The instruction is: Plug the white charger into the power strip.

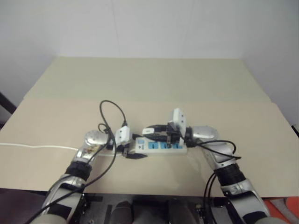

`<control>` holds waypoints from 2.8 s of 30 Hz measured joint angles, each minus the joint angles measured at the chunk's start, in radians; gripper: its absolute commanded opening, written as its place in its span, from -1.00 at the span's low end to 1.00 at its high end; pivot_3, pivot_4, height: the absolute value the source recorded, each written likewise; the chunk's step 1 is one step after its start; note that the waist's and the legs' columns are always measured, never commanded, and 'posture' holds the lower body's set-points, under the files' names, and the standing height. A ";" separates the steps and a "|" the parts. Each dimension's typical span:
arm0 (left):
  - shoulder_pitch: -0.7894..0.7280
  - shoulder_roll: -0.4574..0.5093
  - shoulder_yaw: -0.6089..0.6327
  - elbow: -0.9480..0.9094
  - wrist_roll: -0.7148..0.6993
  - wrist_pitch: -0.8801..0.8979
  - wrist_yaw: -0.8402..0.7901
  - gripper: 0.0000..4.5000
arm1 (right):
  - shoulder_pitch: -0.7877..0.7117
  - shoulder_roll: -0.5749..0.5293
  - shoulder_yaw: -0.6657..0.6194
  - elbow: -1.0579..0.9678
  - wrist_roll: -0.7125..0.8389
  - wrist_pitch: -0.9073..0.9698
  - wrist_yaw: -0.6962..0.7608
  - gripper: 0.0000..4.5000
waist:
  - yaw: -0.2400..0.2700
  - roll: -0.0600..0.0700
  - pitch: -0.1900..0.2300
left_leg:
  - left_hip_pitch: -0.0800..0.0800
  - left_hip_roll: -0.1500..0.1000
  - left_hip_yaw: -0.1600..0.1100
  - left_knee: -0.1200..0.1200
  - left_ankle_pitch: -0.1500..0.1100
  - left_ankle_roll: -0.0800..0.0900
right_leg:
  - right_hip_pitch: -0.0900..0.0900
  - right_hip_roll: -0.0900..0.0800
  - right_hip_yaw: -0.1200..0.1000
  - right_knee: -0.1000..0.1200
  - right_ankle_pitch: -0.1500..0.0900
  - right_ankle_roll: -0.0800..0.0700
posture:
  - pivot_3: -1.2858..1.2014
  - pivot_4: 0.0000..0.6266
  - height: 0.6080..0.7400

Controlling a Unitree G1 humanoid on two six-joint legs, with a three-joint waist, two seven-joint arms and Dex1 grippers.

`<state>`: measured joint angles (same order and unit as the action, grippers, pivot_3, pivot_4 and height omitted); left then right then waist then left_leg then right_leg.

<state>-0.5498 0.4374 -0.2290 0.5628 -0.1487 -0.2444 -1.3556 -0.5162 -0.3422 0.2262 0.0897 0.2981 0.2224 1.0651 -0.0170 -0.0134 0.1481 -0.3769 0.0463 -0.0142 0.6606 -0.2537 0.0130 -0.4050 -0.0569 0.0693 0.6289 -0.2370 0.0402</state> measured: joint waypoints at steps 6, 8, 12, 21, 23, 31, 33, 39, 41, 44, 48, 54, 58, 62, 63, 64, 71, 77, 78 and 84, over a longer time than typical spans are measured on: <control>0.001 0.000 0.000 0.000 0.000 0.001 0.001 0.48 | 0.003 0.003 0.001 0.030 -0.006 -0.045 0.006 -0.51 | 0.000 0.000 0.000 | 0.000 0.000 0.000 0.000 0.000 0.000 | 0.000 0.000 0.000 0.000 0.000 0.000 | 0.03 -0.52 1.00; 0.002 0.000 0.000 0.000 0.000 0.002 0.002 0.48 | 0.003 0.004 0.001 0.044 -0.006 -0.066 0.013 -0.51 | 0.000 0.000 0.000 | 0.000 0.000 0.000 0.000 0.000 0.000 | 0.000 0.000 0.000 0.000 0.000 0.000 | 0.03 -0.52 1.00; 0.004 0.000 0.000 0.000 0.000 0.002 0.003 0.48 | 0.000 0.001 0.002 0.082 -0.006 -0.116 0.037 -0.51 | 0.000 0.000 0.000 | 0.001 0.000 0.000 0.000 0.000 0.000 | 0.001 0.000 0.000 0.000 0.000 0.000 | 0.03 -0.52 1.00; 0.009 0.000 -0.006 -0.011 -0.001 0.004 0.012 0.48 | -0.012 -0.056 0.003 0.145 0.000 -0.199 0.112 -0.51 | 0.004 0.000 0.000 | 0.001 0.000 0.000 0.000 0.000 0.000 | 0.002 0.000 0.000 0.000 0.000 0.000 | 0.03 -0.52 1.00; 0.012 0.000 -0.006 -0.013 -0.002 0.004 0.014 0.48 | -0.013 -0.068 0.003 0.155 0.000 -0.213 0.125 -0.51 | 0.004 0.000 0.000 | 0.002 0.000 0.000 0.000 0.000 0.000 | 0.002 0.000 0.000 0.000 0.000 0.000 | 0.03 -0.52 1.00; 0.017 0.007 -0.005 -0.015 -0.003 0.004 0.019 0.48 | -0.036 -0.062 0.021 0.188 -0.001 -0.236 0.134 -0.51 | 0.001 0.000 0.000 | 0.003 0.000 0.000 0.000 0.000 0.000 | 0.003 0.000 0.000 0.000 0.000 0.000 | 0.03 -0.52 1.00; 0.019 0.015 -0.004 -0.015 -0.005 0.004 0.019 0.48 | -0.046 -0.052 0.031 0.197 -0.005 -0.236 0.129 -0.51 | -0.002 0.000 0.000 | 0.004 0.000 0.000 0.000 0.000 0.000 | 0.003 0.000 0.000 0.000 0.000 0.000 | 0.03 -0.52 1.00; 0.022 0.030 -0.003 -0.015 -0.009 0.004 0.019 0.48 | -0.055 -0.023 0.042 0.194 -0.029 -0.233 0.120 -0.51 | -0.014 0.000 0.000 | 0.006 0.001 0.000 -0.001 0.000 0.000 | 0.003 0.002 0.001 0.001 0.000 -0.001 | 0.03 -0.52 1.00; 0.024 0.031 -0.002 -0.015 -0.009 0.004 0.019 0.48 | -0.056 -0.016 0.043 0.195 -0.039 -0.231 0.121 -0.51 | -0.017 -0.001 0.000 | 0.006 0.001 0.000 -0.001 0.000 0.000 | 0.004 0.002 0.001 0.002 0.000 -0.001 | 0.03 -0.52 1.00; 0.027 0.031 0.000 -0.015 -0.010 0.004 0.019 0.48 | -0.058 -0.014 0.045 0.204 -0.045 -0.232 0.124 -0.51 | -0.020 -0.001 -0.001 | 0.007 0.001 0.000 -0.001 0.000 0.000 | 0.005 0.002 0.001 0.001 0.000 -0.001 | 0.03 -0.52 1.00; 0.033 0.032 0.004 -0.016 -0.010 0.003 0.019 0.48 | -0.072 -0.011 0.053 0.221 -0.051 -0.232 0.133 -0.51 | -0.022 -0.001 -0.001 | 0.008 0.001 0.000 -0.001 0.000 0.000 | 0.006 0.002 0.001 0.001 -0.001 -0.002 | 0.03 -0.52 1.00; 0.039 0.034 0.012 -0.016 -0.009 0.003 0.019 0.48 | -0.098 0.002 0.059 0.253 -0.061 -0.228 0.159 -0.51 | -0.029 -0.002 -0.002 | 0.011 0.002 0.000 -0.001 0.000 0.000 | 0.009 0.002 0.001 0.001 -0.001 -0.002 | 0.03 -0.52 1.00; 0.046 0.034 0.012 -0.023 -0.010 0.000 0.020 0.48 | -0.098 -0.002 0.059 0.253 -0.061 -0.229 0.172 -0.51 | -0.028 -0.002 -0.002 | 0.011 0.002 0.000 -0.002 0.000 0.000 | 0.009 0.002 0.000 0.001 -0.001 -0.002 | 0.03 -0.52 1.00; 0.048 0.033 0.012 -0.025 -0.010 -0.001 0.020 0.48 | -0.089 -0.004 0.058 0.256 -0.061 -0.230 0.173 -0.51 | -0.028 -0.002 -0.002 | 0.011 0.002 0.000 -0.002 0.000 0.000 | 0.009 0.002 0.000 0.001 -0.001 -0.002 | 0.03 -0.52 1.00; 0.048 0.033 0.012 -0.025 -0.010 -0.001 0.020 0.48 | -0.086 -0.004 0.057 0.256 -0.061 -0.231 0.173 -0.51 | -0.027 -0.002 -0.002 | 0.011 0.002 0.000 -0.002 0.000 0.000 | 0.009 0.002 0.000 0.001 -0.001 -0.002 | 0.03 -0.52 1.00; 0.048 0.033 0.012 -0.025 -0.010 -0.002 0.020 0.48 | -0.084 -0.005 0.057 0.256 -0.061 -0.231 0.173 -0.51 | -0.027 -0.002 -0.002 | 0.011 0.002 0.000 -0.002 0.000 0.000 | 0.009 0.002 0.000 0.001 -0.001 -0.002 | 0.03 -0.52 1.00; 0.048 0.032 0.012 -0.024 -0.010 -0.012 0.020 0.48 | -0.079 -0.004 0.055 0.256 -0.056 -0.231 0.172 -0.51 | -0.027 -0.002 -0.002 | 0.011 0.002 0.000 -0.002 0.000 0.000 | 0.009 0.002 0.000 0.000 -0.001 -0.002 | 0.03 -0.52 1.00; 0.048 0.032 0.014 -0.023 -0.010 -0.014 0.020 0.48 | -0.086 -0.001 0.056 0.258 -0.058 -0.232 0.172 -0.51 | -0.027 -0.002 -0.003 | 0.011 0.002 0.000 -0.002 0.000 0.000 | 0.009 0.002 0.000 0.001 -0.001 -0.002 | 0.03 -0.52 1.00; 0.049 0.032 0.014 -0.023 -0.010 -0.014 0.020 0.48 | -0.087 -0.001 0.056 0.259 -0.059 -0.232 0.172 -0.51 | -0.028 -0.002 -0.003 | 0.011 0.002 0.000 -0.002 0.000 0.000 | 0.009 0.002 0.000 0.001 -0.001 -0.002 | 0.03 -0.52 1.00; 0.050 0.032 0.015 -0.023 -0.010 -0.016 0.019 0.48 | -0.090 0.000 0.056 0.259 -0.059 -0.232 0.172 -0.51 | -0.028 -0.002 -0.003 | 0.011 0.002 0.000 -0.002 0.000 0.000 | 0.009 0.002 0.000 0.001 -0.001 -0.002 | 0.03 -0.52 1.00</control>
<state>-0.5000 0.4694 -0.2137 0.5402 -0.1589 -0.2599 -1.3361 -0.6057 -0.3420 0.2826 0.3484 0.2391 -0.0092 1.2376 -0.0450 -0.0158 0.1456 -0.3659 0.0481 -0.0143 0.6586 -0.2540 0.0131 -0.3959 -0.0550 0.0697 0.6294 -0.2383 0.0381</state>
